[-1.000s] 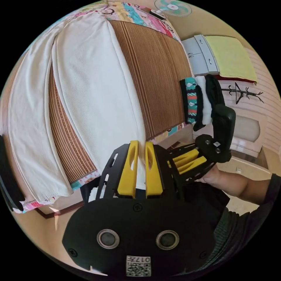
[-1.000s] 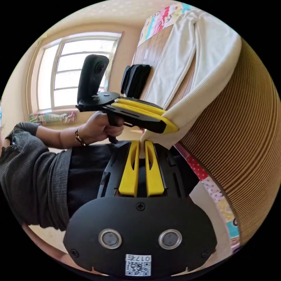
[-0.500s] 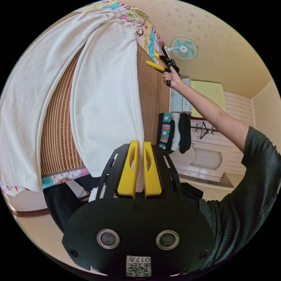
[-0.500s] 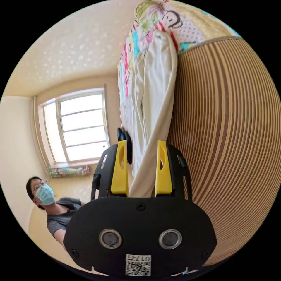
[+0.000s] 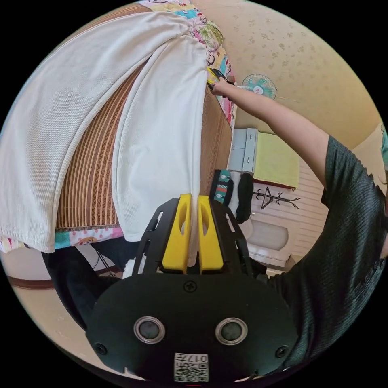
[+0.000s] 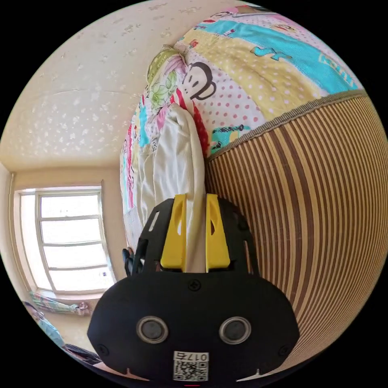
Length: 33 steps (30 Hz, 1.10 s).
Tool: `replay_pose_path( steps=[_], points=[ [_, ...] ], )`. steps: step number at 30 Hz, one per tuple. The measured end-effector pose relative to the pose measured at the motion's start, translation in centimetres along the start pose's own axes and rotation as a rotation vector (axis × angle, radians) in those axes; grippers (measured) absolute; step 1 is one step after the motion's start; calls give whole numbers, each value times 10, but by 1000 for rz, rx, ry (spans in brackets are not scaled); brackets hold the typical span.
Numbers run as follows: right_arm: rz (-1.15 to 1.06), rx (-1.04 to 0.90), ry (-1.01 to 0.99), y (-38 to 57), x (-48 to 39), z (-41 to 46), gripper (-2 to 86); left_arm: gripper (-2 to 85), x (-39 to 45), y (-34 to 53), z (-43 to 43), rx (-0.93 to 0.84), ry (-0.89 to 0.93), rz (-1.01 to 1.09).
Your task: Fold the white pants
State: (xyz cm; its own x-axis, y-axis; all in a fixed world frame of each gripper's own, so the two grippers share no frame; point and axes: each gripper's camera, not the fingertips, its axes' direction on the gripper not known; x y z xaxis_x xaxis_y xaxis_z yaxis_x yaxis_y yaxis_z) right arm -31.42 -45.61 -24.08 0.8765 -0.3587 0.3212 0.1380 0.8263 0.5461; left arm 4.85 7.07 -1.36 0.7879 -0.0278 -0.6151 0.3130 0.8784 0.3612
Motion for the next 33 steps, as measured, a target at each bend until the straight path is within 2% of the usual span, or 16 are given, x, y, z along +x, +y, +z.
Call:
replay_pose_path(
  steps=[1,3,5,9,14,16,19,22,24,27,33],
  points=[
    [-47,10,43,0,-18,0,53,21,-6,4,-8,15,13,-5],
    [-313,-12,277,1,-114,12,37,19,-13,12,-26,38,17,-1],
    [-482,-10,411,11,-185,31,31,20,-18,24,-54,84,-20,3],
    [-671,-50,326,22,-302,91,25,19,-38,44,-134,179,-156,-5],
    [-751,-123,151,27,-360,169,27,20,-90,39,-193,145,-463,-34],
    [-680,-182,146,35,-353,194,36,24,-127,27,-204,60,-574,-61],
    [-688,-281,62,83,-313,211,61,24,-161,16,-205,-16,-584,-66],
    [-613,-406,-3,155,-230,207,74,25,-173,19,-197,-44,-593,-46],
    [-424,-479,-47,221,-150,194,86,24,-175,24,-194,-41,-597,-54],
    [-208,-593,-142,312,-75,183,115,23,-174,30,-195,-33,-616,-65],
    [-151,-812,-185,447,-58,201,114,22,-161,30,-205,-135,-655,-12]
  ],
)
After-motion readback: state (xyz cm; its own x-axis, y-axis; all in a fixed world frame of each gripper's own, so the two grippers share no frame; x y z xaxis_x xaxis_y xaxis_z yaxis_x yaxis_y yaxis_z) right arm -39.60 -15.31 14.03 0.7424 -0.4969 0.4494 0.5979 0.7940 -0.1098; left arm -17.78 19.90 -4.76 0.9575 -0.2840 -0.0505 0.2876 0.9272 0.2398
